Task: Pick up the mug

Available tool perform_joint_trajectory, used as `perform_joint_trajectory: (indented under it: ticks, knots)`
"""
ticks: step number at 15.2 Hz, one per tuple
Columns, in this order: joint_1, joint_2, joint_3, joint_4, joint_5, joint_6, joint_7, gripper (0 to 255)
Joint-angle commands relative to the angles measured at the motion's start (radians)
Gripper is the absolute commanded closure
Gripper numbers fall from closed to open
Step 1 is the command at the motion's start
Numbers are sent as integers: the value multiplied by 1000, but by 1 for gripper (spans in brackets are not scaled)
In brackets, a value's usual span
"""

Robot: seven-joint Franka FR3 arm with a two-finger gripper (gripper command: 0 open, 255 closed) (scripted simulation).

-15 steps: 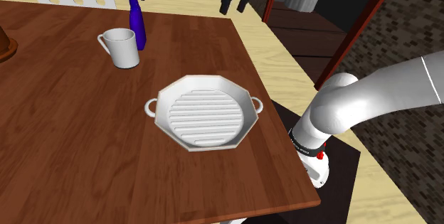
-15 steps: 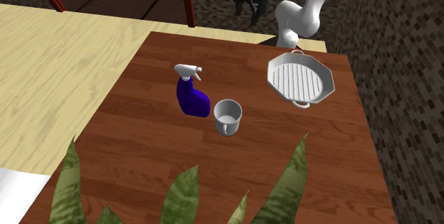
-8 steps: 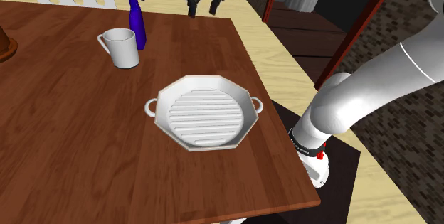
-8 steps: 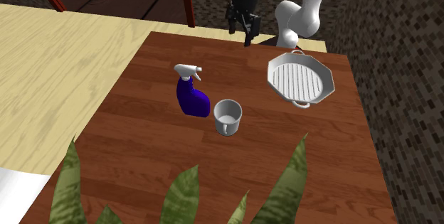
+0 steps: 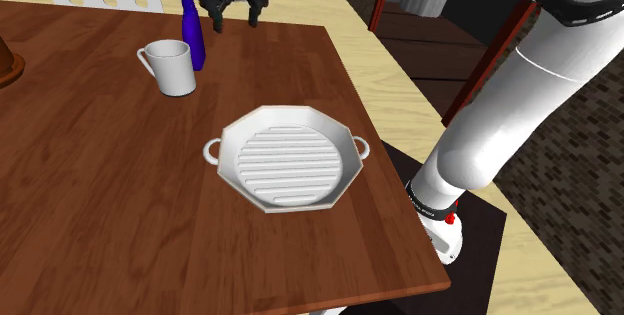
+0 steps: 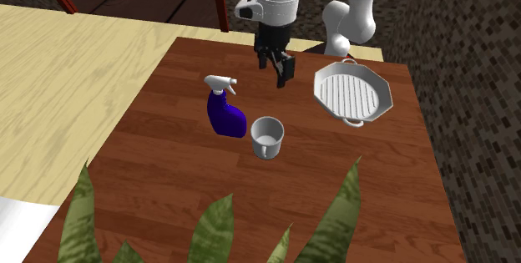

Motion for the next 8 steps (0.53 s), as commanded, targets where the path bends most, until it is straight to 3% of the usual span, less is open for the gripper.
perform_joint_trajectory:
  ticks: [1,8]
  knots:
    - [12,90,18,90,-26,-16,36,0]
    - [100,435,50,477,-132,-121,150,0]
